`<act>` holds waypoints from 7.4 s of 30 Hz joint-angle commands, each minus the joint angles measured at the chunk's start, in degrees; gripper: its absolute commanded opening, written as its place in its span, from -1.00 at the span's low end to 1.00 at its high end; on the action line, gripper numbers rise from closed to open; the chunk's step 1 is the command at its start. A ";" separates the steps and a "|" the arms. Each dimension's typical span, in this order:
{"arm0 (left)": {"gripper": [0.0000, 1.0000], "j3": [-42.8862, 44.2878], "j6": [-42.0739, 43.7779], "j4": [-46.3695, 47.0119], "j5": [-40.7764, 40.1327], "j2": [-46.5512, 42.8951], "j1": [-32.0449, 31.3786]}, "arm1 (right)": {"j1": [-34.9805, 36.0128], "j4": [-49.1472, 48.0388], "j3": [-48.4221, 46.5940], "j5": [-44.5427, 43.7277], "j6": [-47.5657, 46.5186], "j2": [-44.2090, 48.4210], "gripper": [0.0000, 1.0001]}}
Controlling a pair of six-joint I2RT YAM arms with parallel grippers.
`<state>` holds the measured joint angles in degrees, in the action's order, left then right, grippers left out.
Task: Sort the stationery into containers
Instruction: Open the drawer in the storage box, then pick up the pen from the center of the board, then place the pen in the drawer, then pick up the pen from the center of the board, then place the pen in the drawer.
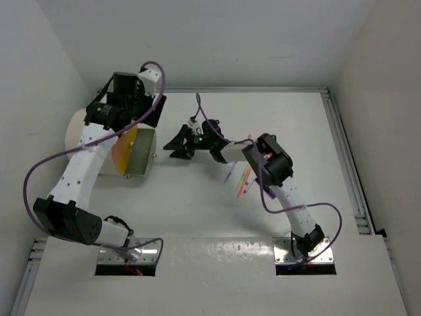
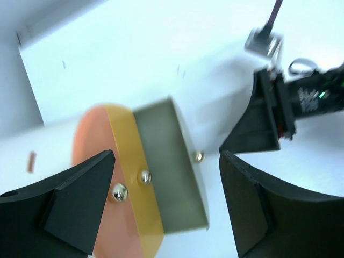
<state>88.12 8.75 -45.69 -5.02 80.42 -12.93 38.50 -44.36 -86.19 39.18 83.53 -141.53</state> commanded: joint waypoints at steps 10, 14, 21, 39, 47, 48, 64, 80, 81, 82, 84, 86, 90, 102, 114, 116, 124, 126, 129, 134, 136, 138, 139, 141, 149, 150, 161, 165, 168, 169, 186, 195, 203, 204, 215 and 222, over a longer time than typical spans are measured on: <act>0.69 8.05 -3.83 0.86 7.04 -4.83 -2.80 | -10.09 62.06 4.63 -4.51 -54.75 33.66 -0.51; 0.69 3.91 -4.01 1.22 6.51 -9.57 -2.54 | -13.89 78.53 8.74 -17.62 -75.56 41.32 -0.48; 0.79 1.62 -4.45 0.43 6.77 -12.66 -0.79 | -17.05 85.85 23.59 -32.31 -85.19 49.86 -0.37; 0.87 0.04 -4.01 -0.71 7.74 -15.12 1.15 | -17.94 82.24 35.30 -41.20 -91.26 54.35 0.14; 0.87 -0.58 -3.83 -1.15 7.13 -15.21 1.15 | -15.83 80.04 34.60 -40.32 -91.79 51.01 0.09; 0.87 -0.58 -3.74 -1.15 7.13 -15.21 1.15 | -15.65 79.69 34.43 -39.89 -91.70 50.57 0.06; 0.87 -0.05 -3.13 -1.77 6.16 -14.07 1.06 | -13.72 76.97 35.92 -40.76 -91.52 45.47 -0.17; 0.87 0.04 -3.13 -0.89 5.63 -13.98 0.62 | -11.70 88.47 25.57 -26.56 -90.04 52.22 -1.00; 0.87 0.04 -3.04 -0.72 5.63 -13.98 0.71 | -10.74 89.87 21.11 -21.91 -88.46 52.67 -1.00; 0.87 0.13 -2.95 -0.45 5.63 -13.89 0.62 | -10.73 89.97 18.63 -21.86 -87.32 52.94 -1.00; 0.87 0.39 -3.13 -0.19 6.16 -13.89 0.54 | -9.85 87.01 12.14 -14.07 -80.68 52.24 -1.00; 0.87 0.65 -3.56 0.25 7.12 -13.89 0.80 | -9.85 80.87 9.91 -9.67 -73.46 51.71 -1.00; 0.87 -0.13 -6.90 3.23 5.82 -15.38 2.03 | -6.17 55.42 8.68 -4.37 -53.41 47.34 -1.00; 1.00 1.53 -19.03 7.20 -9.38 -18.90 11.34 | 3.76 26.34 -14.34 -11.84 -22.80 19.66 -1.00; 1.00 2.85 -20.09 5.17 -6.50 -16.88 16.62 | 9.75 30.30 -27.89 -18.52 -15.41 5.57 -1.00; 1.00 2.94 -19.83 5.00 -6.06 -16.79 16.88 | 9.93 30.56 -27.89 -18.96 -16.11 5.22 -0.91; 1.00 3.03 -18.86 3.95 -3.42 -16.00 17.50 | 10.45 30.73 -28.86 -19.32 -18.66 3.02 0.02; 1.00 3.11 -18.77 3.68 -2.98 -15.91 17.59 | 10.28 31.08 -27.90 -19.14 -19.10 3.98 0.15; 1.00 3.29 -18.86 3.59 -1.84 -15.21 17.59 | 9.49 31.61 -25.97 -18.44 -19.80 6.26 0.30; 0.99 2.77 -16.67 3.85 3.59 -14.68 16.54 | 4.40 35.38 -20.43 -13.35 -25.06 16.53 0.10; 0.93 3.02 -14.48 3.51 4.66 -13.55 14.87 | 0.81 46.65 -17.97 -12.73 -33.14 23.80 0.03; 0.89 3.03 -13.76 3.76 4.75 -12.58 11.28 | -1.66 57.55 -13.51 -13.59 -42.77 28.75 -0.01; 0.89 2.94 -13.50 3.77 4.67 -12.31 10.30 | -4.37 61.37 -11.74 -16.39 -45.62 33.56 -0.03; 0.87 2.76 -13.06 4.38 3.97 -11.87 7.31 | -6.85 69.79 -5.06 -20.00 -53.71 38.33 -0.04; 0.87 0.48 -12.18 5.35 0.36 -11.34 1.07 | -20.82 75.73 24.74 -35.93 -68.49 55.92 -0.12; 0.88 0.39 -12.09 5.26 0.10 -11.34 0.54 | -22.49 76.00 26.32 -36.45 -69.19 56.89 -0.17; 0.90 0.74 -12.27 4.38 -0.87 -10.99 -0.43 | -27.34 76.36 42.42 -41.55 -69.72 62.52 -0.08; 0.91 0.65 -12.00 4.12 -1.05 -10.81 -0.34 | -28.04 74.59 43.74 -42.17 -70.43 60.77 -0.06; 0.91 0.57 -11.92 4.21 -0.96 -10.55 -0.34 | -28.48 73.45 43.31 -41.90 -70.60 58.58 -0.07; 0.91 0.48 -12.00 4.29 -0.87 -10.55 -0.34 | -28.66 72.75 43.13 -41.90 -70.69 57.96 -0.08; 0.94 -3.30 -12.80 4.65 1.58 -10.55 -0.34 | -26.55 68.53 41.98 -40.68 -70.08 50.39 -0.49; 0.99 -9.54 -14.73 7.99 22.39 -15.21 3.79 | -22.52 73.71 37.86 -28.65 -71.66 61.19 -1.00; 0.92 -22.71 -27.63 18.23 48.08 -17.48 1.95 | -14.17 67.32 29.34 -16.94 -62.20 68.50 -1.00; 0.89 -25.16 -28.96 19.75 48.08 -18.01 0.55 | -13.37 66.08 28.46 -16.68 -60.78 68.24 -1.00; 0.83 -31.78 -42.32 34.17 49.05 -19.95 -2.98 | -0.28 53.07 17.55 -13.78 -48.20 59.98 -1.00; 0.79 -33.27 -44.78 37.87 47.91 -19.52 -3.33 | 3.07 50.16 14.92 -13.51 -47.05 56.99 -1.00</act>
<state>55.59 -33.43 -12.69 42.59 61.17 -15.44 40.77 10.59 -68.18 24.64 34.81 -84.27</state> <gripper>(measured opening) 0.902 0.265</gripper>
